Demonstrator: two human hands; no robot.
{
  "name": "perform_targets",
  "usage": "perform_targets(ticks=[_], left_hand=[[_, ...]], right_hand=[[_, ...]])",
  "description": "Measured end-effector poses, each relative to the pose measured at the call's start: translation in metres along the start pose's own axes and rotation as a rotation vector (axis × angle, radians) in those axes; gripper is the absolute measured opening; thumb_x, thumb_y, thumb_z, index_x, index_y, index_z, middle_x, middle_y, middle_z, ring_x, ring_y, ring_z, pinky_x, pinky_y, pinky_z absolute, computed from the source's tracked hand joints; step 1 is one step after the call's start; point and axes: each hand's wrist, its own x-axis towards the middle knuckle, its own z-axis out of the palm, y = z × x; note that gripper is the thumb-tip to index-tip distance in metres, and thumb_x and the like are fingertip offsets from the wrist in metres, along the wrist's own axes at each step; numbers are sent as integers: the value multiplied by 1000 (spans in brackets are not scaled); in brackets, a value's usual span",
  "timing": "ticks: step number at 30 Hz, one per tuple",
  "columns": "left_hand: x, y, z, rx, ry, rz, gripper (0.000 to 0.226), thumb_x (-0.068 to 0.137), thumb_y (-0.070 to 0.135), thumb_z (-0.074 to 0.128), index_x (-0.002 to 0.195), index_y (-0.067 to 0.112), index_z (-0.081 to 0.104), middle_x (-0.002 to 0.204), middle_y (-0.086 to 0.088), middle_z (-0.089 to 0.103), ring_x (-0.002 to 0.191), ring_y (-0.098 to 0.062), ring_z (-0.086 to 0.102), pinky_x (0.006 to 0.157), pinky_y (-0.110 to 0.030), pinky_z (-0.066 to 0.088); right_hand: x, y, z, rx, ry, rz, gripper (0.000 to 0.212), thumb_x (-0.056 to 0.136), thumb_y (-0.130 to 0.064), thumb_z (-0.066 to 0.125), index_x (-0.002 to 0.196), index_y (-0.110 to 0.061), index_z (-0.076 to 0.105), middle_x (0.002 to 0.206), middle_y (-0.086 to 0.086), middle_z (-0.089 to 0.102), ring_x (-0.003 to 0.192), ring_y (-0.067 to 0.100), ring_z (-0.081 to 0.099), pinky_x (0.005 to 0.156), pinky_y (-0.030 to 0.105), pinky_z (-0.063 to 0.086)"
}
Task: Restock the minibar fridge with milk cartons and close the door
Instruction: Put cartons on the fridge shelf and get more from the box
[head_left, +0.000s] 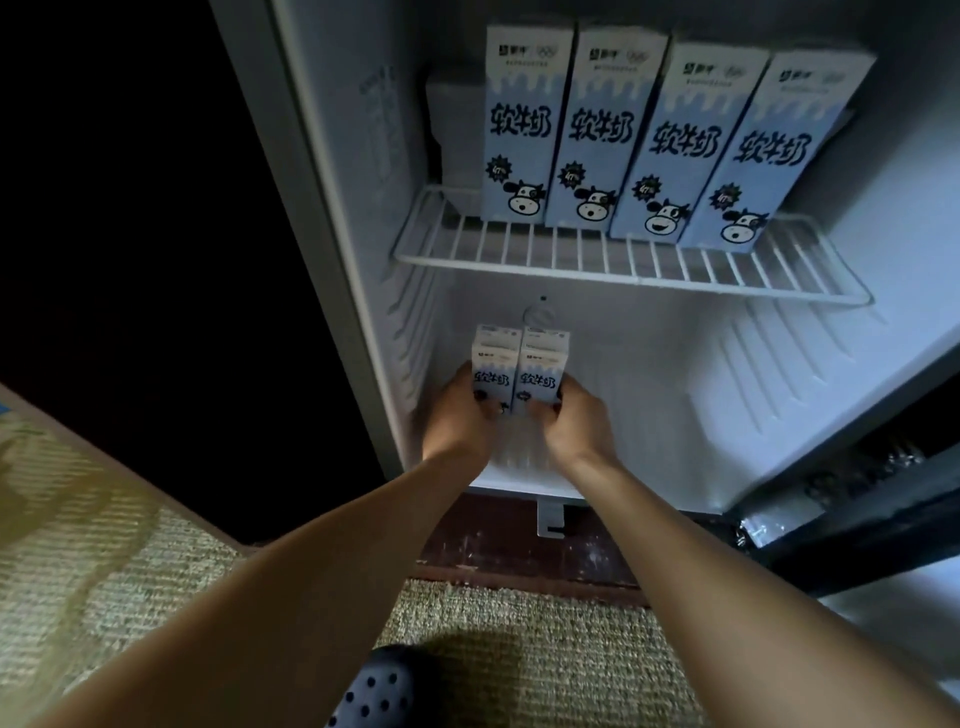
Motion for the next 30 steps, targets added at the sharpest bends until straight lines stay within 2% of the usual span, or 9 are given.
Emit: perform_targets(ticks=[3, 7, 10, 14, 15, 17, 21, 26, 30], left_hand=[[12, 1, 2, 25, 14, -48, 37, 95, 3, 50, 126, 23, 56, 114, 4, 66, 101, -15, 61, 81, -25, 45], [24, 1, 3, 74, 63, -65, 27, 97, 8, 55, 123, 16, 58, 125, -4, 66, 118, -23, 60, 95, -29, 46], [26, -2, 4, 86, 82, -76, 22, 97, 10, 55, 118, 16, 58, 124, -3, 66, 117, -23, 60, 90, -25, 41], [24, -6, 5, 95, 87, -59, 20, 98, 14, 54, 118, 16, 57, 123, -4, 67, 116, -24, 61, 91, -28, 45], [23, -7, 6, 100, 89, -51, 21, 98, 16, 54, 118, 16, 57, 122, -4, 67, 115, -24, 62, 92, -29, 47], [21, -9, 6, 111, 100, -37, 20, 97, 19, 56, 117, 17, 57, 120, -3, 68, 113, -25, 63, 91, -32, 50], [20, -9, 6, 165, 101, -22, 22, 96, 27, 58, 115, 17, 56, 117, -6, 69, 109, -28, 65, 88, -35, 53], [20, -11, 5, 178, 55, -1, 27, 96, 31, 57, 119, 17, 52, 118, -6, 68, 110, -29, 64, 87, -36, 53], [12, -20, -3, 204, -81, 0, 56, 93, 33, 61, 141, 19, 35, 136, -6, 58, 122, -30, 57, 102, -40, 48]], right_hand=[[17, 6, 8, -4, 3, 13, 29, 95, -19, 65, 124, -17, 63, 118, 7, 69, 105, 24, 66, 83, 24, 46], [36, 16, 25, -51, 28, 27, 24, 94, -31, 65, 117, -28, 62, 119, 10, 62, 90, 23, 63, 89, 25, 49], [41, 21, 31, -85, 46, 15, 22, 93, -34, 62, 115, -32, 62, 115, 7, 63, 93, 23, 62, 91, 28, 50], [41, 28, 30, -91, 68, 16, 17, 97, -32, 60, 114, -35, 61, 114, 6, 61, 77, 4, 40, 85, 24, 37], [41, 28, 30, -103, 66, 17, 18, 98, -32, 59, 115, -34, 61, 114, 6, 61, 75, 3, 35, 83, 25, 36], [40, 27, 29, -127, 62, 9, 20, 97, -34, 58, 117, -32, 61, 113, 7, 63, 80, 9, 33, 80, 27, 33], [42, 25, 25, -180, 26, 11, 25, 97, -36, 58, 119, -25, 61, 111, 8, 66, 105, 24, 39, 76, 31, 31], [40, 21, 21, -206, 9, 3, 27, 96, -34, 58, 120, -20, 58, 110, 6, 65, 115, 29, 39, 77, 31, 30], [32, 27, 21, -243, 42, -94, 30, 91, -30, 66, 117, -16, 59, 115, 2, 62, 111, 30, 48, 76, 26, 24]])
